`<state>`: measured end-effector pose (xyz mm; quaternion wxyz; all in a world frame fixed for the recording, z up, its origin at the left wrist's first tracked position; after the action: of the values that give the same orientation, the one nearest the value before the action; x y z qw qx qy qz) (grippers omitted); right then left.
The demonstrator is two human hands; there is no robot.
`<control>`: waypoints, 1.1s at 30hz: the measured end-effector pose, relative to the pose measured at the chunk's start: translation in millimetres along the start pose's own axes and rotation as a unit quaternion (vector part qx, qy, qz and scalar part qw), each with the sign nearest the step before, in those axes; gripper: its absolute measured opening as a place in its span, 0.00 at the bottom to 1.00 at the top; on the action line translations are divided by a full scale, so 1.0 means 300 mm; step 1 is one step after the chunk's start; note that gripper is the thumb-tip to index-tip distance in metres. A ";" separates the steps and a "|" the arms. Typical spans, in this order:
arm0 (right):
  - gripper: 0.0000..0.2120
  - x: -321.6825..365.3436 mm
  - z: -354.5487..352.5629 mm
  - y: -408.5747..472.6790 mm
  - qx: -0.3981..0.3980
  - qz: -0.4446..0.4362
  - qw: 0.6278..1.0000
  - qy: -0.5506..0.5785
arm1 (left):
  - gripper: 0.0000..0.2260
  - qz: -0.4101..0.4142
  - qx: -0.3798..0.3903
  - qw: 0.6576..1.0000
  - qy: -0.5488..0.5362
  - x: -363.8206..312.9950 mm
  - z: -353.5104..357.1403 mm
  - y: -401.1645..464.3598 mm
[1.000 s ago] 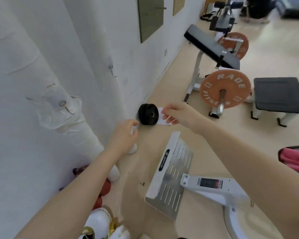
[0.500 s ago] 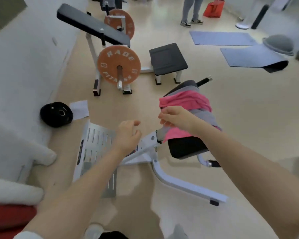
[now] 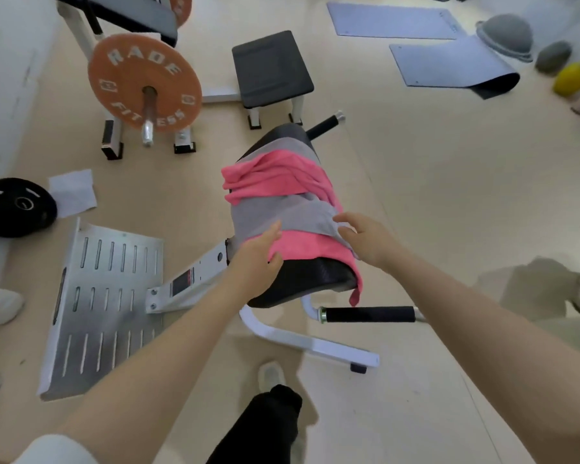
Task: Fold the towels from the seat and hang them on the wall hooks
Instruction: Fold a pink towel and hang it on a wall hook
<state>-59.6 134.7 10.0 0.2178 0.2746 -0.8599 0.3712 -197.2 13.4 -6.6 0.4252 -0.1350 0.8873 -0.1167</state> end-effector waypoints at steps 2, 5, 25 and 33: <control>0.19 -0.004 -0.019 0.100 0.007 -0.008 0.999 -0.051 | 0.25 -0.010 0.008 1.000 -0.013 0.028 0.005 0.087; 0.19 0.038 -0.078 0.253 0.000 -0.040 0.997 -0.064 | 0.25 -0.027 0.023 0.999 -0.026 0.059 -0.009 0.224; 0.06 -0.069 -0.199 0.794 0.110 -0.187 0.972 -0.090 | 0.33 -0.261 0.053 0.961 0.074 0.064 0.195 0.634; 0.06 -0.075 -0.483 0.629 0.205 -0.290 0.929 0.107 | 0.25 -0.402 -0.108 0.908 -0.047 -0.105 0.331 0.479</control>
<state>-137.6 359.7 -9.8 0.3459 0.5092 -0.6197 0.4869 -120.4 149.3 -90.6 0.3660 -0.5310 0.7441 -0.1745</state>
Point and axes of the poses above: each hand's wrist, its own y-axis towards the middle knuckle, its own z-axis out of the palm, x = y × z, the point moved 8 cm from there along y, towards the middle knuckle, and after that the axes turned 15 degrees about x, right-handed, at the moved point
